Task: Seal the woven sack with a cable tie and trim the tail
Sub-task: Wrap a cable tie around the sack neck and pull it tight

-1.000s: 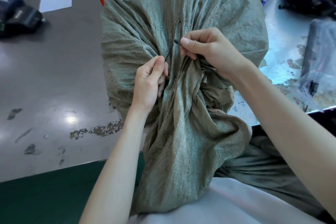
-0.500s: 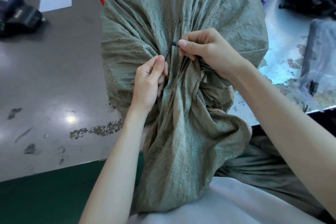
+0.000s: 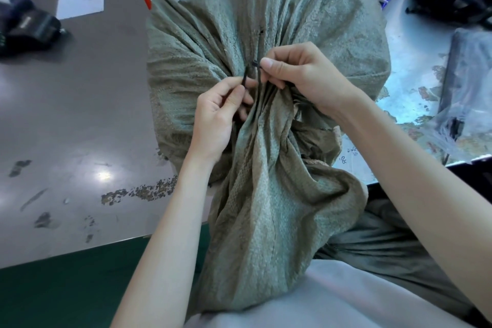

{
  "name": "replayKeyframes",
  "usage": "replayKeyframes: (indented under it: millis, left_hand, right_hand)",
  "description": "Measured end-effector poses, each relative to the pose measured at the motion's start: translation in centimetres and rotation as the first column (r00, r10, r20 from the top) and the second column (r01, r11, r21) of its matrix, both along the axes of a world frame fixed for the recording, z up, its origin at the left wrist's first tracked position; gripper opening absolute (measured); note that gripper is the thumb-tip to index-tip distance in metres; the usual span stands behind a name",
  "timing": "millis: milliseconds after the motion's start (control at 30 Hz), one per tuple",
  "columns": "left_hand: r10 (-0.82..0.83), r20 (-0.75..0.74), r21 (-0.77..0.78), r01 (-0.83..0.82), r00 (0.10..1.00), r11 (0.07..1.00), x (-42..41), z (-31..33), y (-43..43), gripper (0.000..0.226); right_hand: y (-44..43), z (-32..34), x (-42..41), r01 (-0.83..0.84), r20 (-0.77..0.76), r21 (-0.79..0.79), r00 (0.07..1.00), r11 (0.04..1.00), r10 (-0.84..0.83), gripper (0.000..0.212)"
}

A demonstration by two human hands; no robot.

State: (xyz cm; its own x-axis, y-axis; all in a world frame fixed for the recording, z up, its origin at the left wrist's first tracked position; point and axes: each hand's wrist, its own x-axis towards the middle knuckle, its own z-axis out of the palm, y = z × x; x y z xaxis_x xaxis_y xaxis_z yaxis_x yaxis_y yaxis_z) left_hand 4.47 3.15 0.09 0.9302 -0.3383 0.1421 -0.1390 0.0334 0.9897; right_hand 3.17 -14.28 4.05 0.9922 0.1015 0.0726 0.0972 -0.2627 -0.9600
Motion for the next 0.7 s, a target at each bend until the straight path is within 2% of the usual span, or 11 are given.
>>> replayKeyframes:
  millis: [133, 233, 700]
  left_hand:
    - [-0.038, -0.091, -0.105, 0.028, 0.995, 0.994, 0.4, 0.7, -0.3, 0.026]
    - [-0.045, -0.144, -0.110, 0.029, 0.989, 0.993, 0.2, 0.9, -0.8, 0.034]
    - [-0.051, -0.144, -0.212, 0.019, 0.988, 0.977, 0.3, 0.7, -1.3, 0.029]
  right_hand:
    - [-0.1, 0.1, 0.0, 0.008, 0.009, 0.033, 1.000, 0.999, -0.008, 0.028]
    - [-0.3, 0.0, 0.0, 0.015, 0.013, 0.032, 1.000, 0.999, -0.015, 0.032]
    - [-0.1, 0.3, -0.2, -0.040, 0.019, -0.037, 0.999, 0.999, 0.040, 0.032]
